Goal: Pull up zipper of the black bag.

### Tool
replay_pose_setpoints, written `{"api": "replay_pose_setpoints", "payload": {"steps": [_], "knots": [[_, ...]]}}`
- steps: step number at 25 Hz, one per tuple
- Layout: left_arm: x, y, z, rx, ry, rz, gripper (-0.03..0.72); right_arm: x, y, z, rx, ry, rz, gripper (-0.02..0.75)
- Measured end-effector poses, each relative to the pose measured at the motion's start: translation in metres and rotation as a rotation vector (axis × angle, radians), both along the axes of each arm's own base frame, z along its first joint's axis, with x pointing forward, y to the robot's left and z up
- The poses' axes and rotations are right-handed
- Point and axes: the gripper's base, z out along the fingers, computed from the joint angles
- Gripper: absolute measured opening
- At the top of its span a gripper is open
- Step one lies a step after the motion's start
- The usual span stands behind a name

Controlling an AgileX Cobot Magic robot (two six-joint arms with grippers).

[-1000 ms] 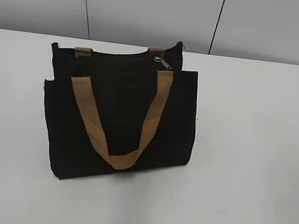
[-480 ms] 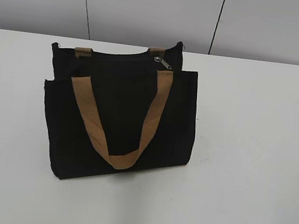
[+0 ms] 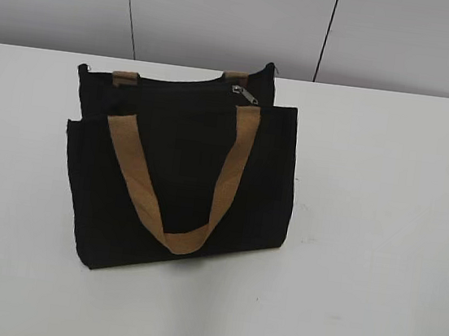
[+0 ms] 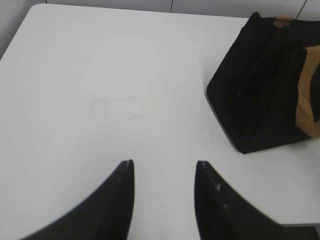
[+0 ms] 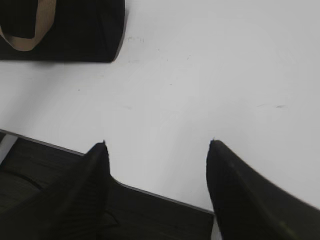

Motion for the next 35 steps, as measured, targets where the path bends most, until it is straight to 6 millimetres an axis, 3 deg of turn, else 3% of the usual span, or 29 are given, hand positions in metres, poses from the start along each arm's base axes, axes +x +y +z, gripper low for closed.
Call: {"api": "replay_pose_setpoints", "payload": {"steps": [7,13,35], "knots": [[0.008,-0.005,0.007,-0.026,-0.125,-0.047,0.304,0.003,-0.004,0.003,-0.057,-0.066,-0.012,0.477],[0.019,-0.011,-0.016,-0.031,-0.038,-0.078,0.303,0.012,-0.006,-0.005,-0.073,-0.074,-0.037,0.477],[0.02,-0.009,-0.016,-0.007,-0.054,-0.065,0.303,0.012,-0.007,-0.005,-0.077,-0.076,-0.051,0.477]]}}
